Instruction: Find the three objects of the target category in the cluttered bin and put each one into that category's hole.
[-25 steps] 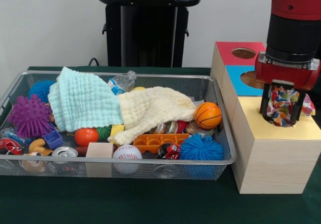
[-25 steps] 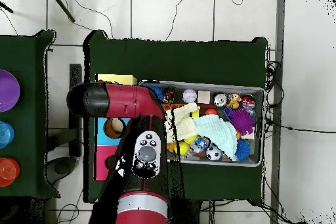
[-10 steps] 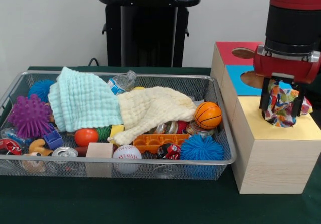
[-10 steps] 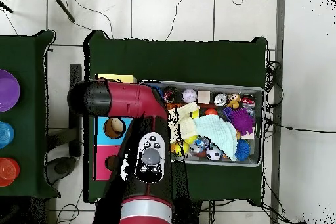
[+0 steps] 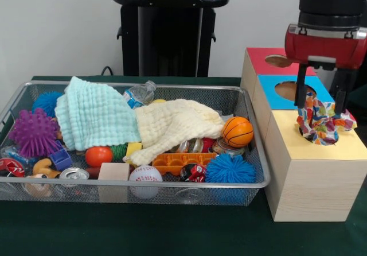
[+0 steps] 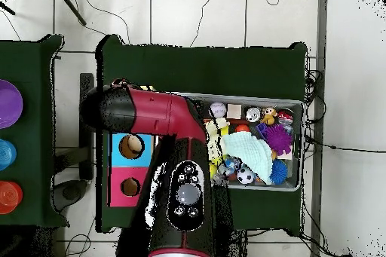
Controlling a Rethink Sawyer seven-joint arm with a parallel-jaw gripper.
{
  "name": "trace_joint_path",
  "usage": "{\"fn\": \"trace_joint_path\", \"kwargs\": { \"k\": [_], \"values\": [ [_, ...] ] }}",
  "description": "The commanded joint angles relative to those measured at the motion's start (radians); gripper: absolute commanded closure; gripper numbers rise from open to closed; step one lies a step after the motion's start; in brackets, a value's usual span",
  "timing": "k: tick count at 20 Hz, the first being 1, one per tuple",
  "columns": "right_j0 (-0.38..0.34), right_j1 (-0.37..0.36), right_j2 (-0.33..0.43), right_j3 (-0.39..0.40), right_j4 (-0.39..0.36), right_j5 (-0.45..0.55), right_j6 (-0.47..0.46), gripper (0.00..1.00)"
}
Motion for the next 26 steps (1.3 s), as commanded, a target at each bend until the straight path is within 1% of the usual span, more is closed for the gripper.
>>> {"fn": "trace_joint_path", "kwargs": {
  "k": [1, 10, 11, 21, 26],
  "values": [
    [-0.026, -0.015, 0.072, 0.109, 0.033, 0.102, 0.116, 0.00],
    [0.006, 0.013, 0.050, 0.078, 0.023, 0.092, 0.155, 0.00],
    [0.007, 0.015, 0.048, 0.076, 0.023, 0.092, 0.157, 1.00],
    [-0.005, 0.005, 0.065, 0.099, 0.027, 0.088, 0.136, 1.00],
    [0.002, 0.006, 0.053, 0.090, 0.021, 0.105, 0.141, 1.00]
  ]
}}
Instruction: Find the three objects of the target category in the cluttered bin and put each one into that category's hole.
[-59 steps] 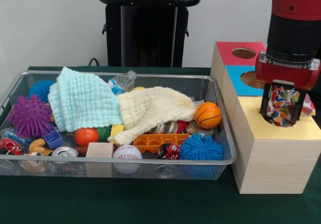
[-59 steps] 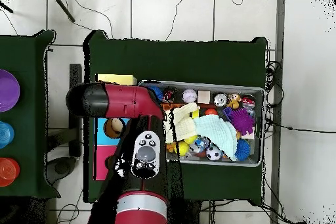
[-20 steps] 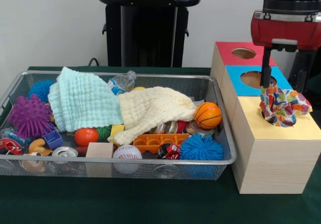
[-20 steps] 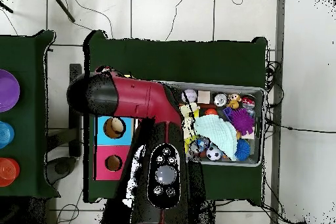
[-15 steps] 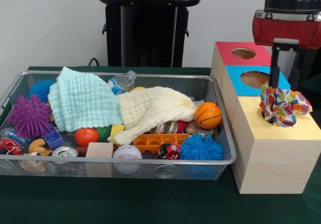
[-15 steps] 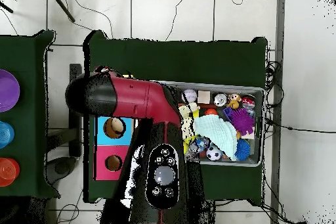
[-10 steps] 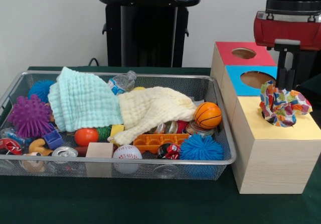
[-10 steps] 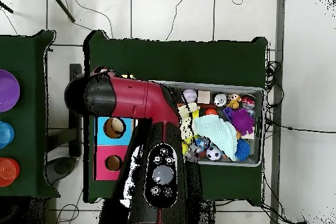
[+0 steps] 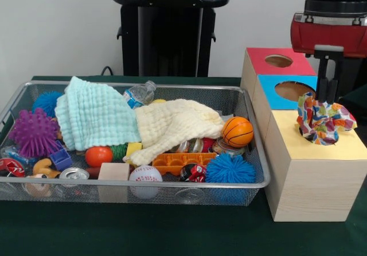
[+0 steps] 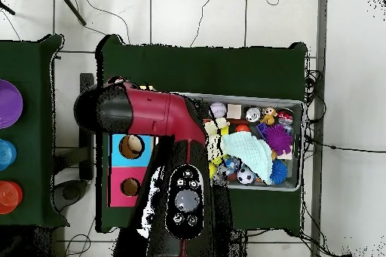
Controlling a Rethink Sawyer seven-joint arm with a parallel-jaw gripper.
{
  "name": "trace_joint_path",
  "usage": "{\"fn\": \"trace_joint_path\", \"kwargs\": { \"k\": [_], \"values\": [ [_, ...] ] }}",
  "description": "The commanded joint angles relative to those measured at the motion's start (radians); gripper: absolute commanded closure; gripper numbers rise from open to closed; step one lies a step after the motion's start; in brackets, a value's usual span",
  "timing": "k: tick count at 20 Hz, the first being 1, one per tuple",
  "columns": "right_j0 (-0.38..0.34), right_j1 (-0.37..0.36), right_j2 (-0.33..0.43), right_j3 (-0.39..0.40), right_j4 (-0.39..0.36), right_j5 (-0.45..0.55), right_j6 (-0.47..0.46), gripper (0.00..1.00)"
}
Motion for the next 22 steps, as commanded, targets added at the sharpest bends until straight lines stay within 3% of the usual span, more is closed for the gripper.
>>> {"fn": "trace_joint_path", "kwargs": {
  "k": [1, 22],
  "values": [
    [-0.006, 0.029, 0.054, 0.092, 0.018, 0.102, 0.136, 1.00],
    [0.028, 0.061, 0.014, 0.083, -0.023, -0.007, 0.146, 1.00]
  ]
}}
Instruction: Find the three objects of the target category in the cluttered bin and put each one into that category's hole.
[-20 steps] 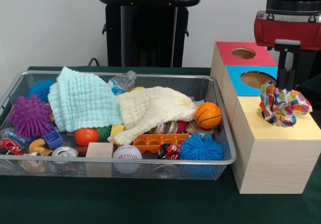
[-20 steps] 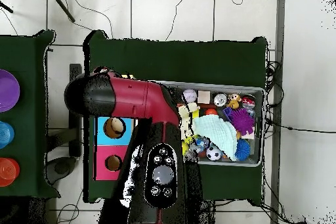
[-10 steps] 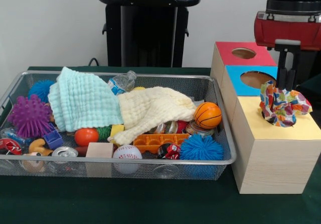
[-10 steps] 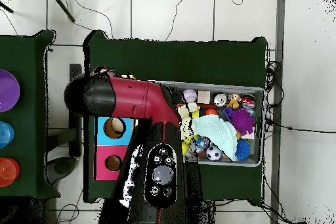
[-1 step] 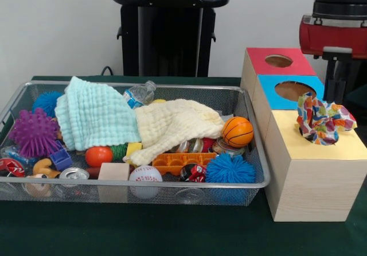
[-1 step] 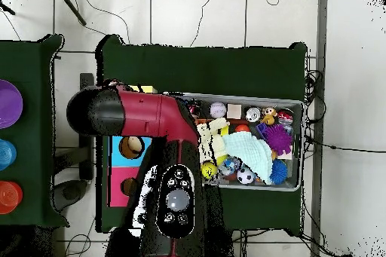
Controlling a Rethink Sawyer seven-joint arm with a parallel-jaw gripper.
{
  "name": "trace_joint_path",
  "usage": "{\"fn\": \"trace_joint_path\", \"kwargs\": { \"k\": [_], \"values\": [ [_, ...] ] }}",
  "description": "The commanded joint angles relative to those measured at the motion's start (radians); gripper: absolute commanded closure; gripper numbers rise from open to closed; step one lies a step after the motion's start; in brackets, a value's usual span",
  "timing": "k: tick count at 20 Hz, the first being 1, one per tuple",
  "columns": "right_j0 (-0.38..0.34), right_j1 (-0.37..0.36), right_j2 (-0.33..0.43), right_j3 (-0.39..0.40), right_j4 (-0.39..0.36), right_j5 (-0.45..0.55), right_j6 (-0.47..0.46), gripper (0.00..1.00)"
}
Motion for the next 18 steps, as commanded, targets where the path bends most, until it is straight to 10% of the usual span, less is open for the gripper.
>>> {"fn": "trace_joint_path", "kwargs": {
  "k": [1, 18],
  "values": [
    [0.002, 0.053, 0.013, 0.085, -0.022, -0.013, 0.145, 1.00],
    [-0.067, 0.019, 0.072, 0.176, -0.024, -0.111, 0.086, 1.00]
  ]
}}
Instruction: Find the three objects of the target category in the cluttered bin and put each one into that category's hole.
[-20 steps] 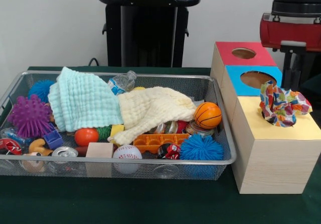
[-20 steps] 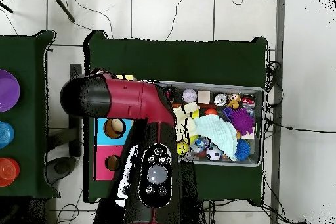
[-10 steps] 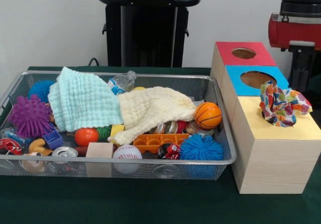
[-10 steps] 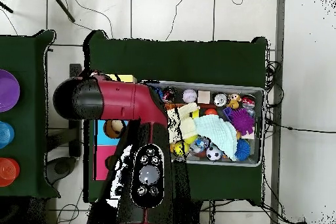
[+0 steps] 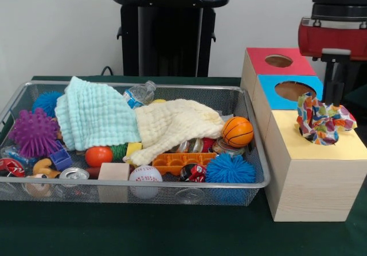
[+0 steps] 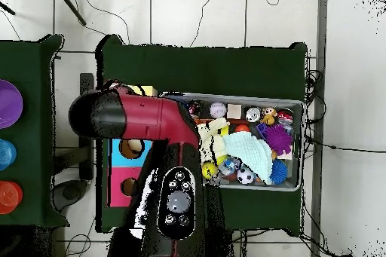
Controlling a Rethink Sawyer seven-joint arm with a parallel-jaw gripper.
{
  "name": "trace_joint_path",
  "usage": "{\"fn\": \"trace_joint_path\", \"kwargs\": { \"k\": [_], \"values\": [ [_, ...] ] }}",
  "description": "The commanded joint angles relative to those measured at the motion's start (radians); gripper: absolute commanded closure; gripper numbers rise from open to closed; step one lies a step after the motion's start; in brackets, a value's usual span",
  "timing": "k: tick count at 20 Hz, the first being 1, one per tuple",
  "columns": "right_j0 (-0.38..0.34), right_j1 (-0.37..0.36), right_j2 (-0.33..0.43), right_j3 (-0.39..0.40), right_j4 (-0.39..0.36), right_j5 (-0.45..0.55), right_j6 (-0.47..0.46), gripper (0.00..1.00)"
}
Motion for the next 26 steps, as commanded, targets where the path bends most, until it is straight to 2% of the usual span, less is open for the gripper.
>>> {"fn": "trace_joint_path", "kwargs": {
  "k": [1, 10, 18, 26],
  "values": [
    [-0.057, 0.025, 0.072, 0.153, -0.021, -0.069, 0.088, 1.00],
    [-0.048, 0.044, 0.059, 0.150, -0.034, -0.105, 0.099, 1.00],
    [-0.005, 0.077, 0.051, 0.155, -0.036, -0.188, 0.139, 1.00],
    [-0.037, 0.076, 0.093, 0.185, -0.068, -0.268, 0.076, 1.00]
  ]
}}
